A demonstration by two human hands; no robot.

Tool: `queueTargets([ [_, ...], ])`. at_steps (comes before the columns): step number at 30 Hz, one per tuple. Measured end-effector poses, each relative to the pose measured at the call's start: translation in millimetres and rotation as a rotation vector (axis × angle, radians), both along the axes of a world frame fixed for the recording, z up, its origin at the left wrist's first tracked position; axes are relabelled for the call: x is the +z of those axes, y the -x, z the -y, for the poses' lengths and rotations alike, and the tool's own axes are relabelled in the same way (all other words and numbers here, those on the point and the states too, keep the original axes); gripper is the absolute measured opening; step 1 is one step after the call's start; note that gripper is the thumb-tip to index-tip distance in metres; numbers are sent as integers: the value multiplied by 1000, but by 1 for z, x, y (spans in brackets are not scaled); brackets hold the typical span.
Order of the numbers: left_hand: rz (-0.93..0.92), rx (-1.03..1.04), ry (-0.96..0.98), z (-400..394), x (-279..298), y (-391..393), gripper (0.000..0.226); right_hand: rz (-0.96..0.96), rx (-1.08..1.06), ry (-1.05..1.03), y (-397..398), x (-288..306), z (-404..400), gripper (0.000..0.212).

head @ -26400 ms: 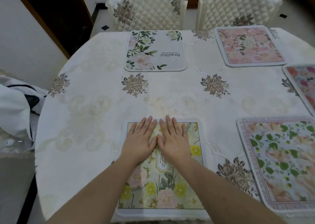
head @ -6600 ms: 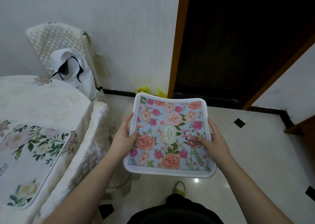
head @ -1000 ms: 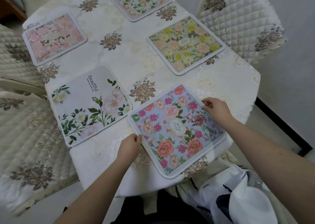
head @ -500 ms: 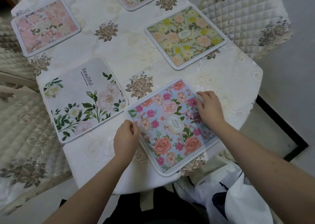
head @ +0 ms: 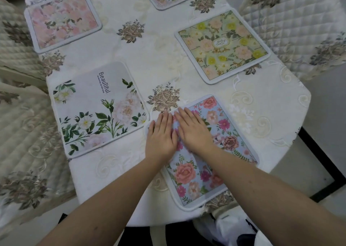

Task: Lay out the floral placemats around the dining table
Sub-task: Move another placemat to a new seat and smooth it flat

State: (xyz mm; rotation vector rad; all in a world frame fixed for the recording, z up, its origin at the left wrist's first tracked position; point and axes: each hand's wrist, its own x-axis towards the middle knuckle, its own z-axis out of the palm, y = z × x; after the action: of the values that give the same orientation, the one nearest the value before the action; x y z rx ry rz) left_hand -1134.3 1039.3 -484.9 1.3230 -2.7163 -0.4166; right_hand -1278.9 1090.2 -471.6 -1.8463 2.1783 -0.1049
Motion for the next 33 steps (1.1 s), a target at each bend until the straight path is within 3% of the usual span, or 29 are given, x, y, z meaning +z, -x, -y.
queueTargets([
  [18, 39, 4, -54, 6, -1, -1, 62, -79, -75, -1, 18, -8, 15, 61],
  [33, 100, -83, -47, 14, -1, -11, 65, 3, -424, 37, 88, -9, -28, 66],
])
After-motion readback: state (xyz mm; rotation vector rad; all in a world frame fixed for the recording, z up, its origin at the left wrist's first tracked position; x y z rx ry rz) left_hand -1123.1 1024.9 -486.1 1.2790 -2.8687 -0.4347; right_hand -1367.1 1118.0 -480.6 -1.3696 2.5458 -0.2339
